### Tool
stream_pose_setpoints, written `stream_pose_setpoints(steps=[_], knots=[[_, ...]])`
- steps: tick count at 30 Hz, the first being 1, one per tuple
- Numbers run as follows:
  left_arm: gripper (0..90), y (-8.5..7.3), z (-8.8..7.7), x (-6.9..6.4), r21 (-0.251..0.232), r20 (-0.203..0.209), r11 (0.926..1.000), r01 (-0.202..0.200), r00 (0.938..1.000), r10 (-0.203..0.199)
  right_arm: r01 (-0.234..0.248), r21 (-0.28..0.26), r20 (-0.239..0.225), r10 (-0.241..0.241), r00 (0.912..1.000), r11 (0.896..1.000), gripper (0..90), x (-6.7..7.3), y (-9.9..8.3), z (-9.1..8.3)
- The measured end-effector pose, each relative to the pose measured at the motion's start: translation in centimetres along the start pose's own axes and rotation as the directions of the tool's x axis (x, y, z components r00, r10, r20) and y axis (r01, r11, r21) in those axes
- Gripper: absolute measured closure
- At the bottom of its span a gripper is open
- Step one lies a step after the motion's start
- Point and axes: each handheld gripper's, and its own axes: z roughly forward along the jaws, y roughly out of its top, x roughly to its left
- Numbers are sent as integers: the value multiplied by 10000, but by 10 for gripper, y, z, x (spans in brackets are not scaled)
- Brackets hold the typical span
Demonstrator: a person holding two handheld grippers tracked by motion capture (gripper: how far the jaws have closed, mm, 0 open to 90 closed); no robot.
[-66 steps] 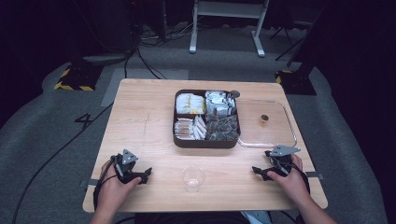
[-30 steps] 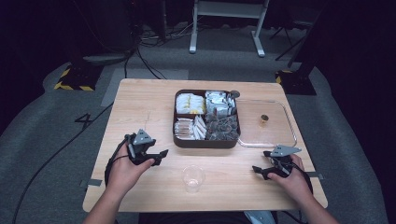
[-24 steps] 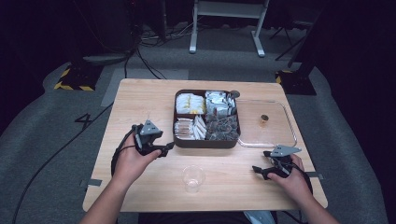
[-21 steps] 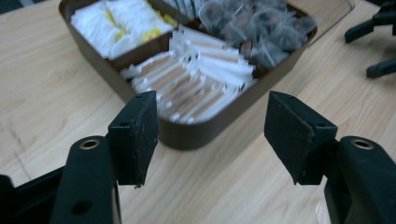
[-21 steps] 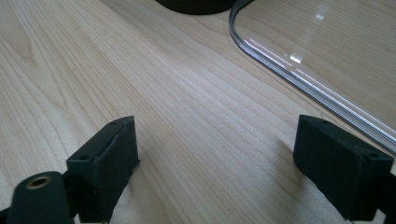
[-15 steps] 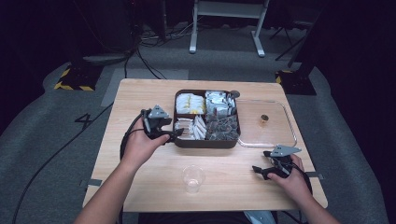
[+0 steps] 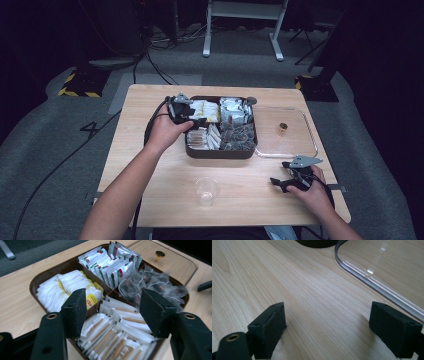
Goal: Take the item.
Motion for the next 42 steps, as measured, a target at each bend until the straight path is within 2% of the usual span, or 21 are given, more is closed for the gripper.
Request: stream_pose_setpoints(steps=[2,5,8,13,19,23,31,34,35,36,42], knots=[[389,4,7,2,34,-53,9999,-160,9999,160,1,2,1,-1,10000,10000,140,0,0,0],[386,10,18,5,65,-17,9998,-175,9998,175,-1,1,2,1,10000,10000,139,0,0,0],[389,15,27,6,22,-59,10000,16,10000,-16,-2,0,0,2,10000,10000,140,0,0,0],[395,22,44,11,171,-69,9998,75,9999,-73,3,-2,0,-3,10000,10000,140,0,0,0],[397,23,62,14,506,-183,9987,88,9998,-79,1,0,0,-1,10000,10000,140,0,0,0],[421,21,75,19,658,-133,9974,296,9995,-288,4,0,1,-4,10000,10000,140,0,0,0],[492,14,100,33,1535,-284,9872,428,9988,-388,3,-3,-2,-3,10000,10000,140,0,0,0],[508,14,104,35,1832,-465,9813,595,9976,-518,19,-7,-16,-19,10000,10000,144,0,0,0],[518,14,104,35,1832,-465,9813,595,9976,-518,19,-9,-17,-19,10000,10000,144,0,0,0],[519,13,107,38,1992,-583,9775,690,9966,-585,20,-7,-17,-20,10000,10000,145,0,0,0],[551,14,110,42,2335,-663,9679,927,9946,-792,23,-9,-19,-23,10000,10000,145,0,0,0]])
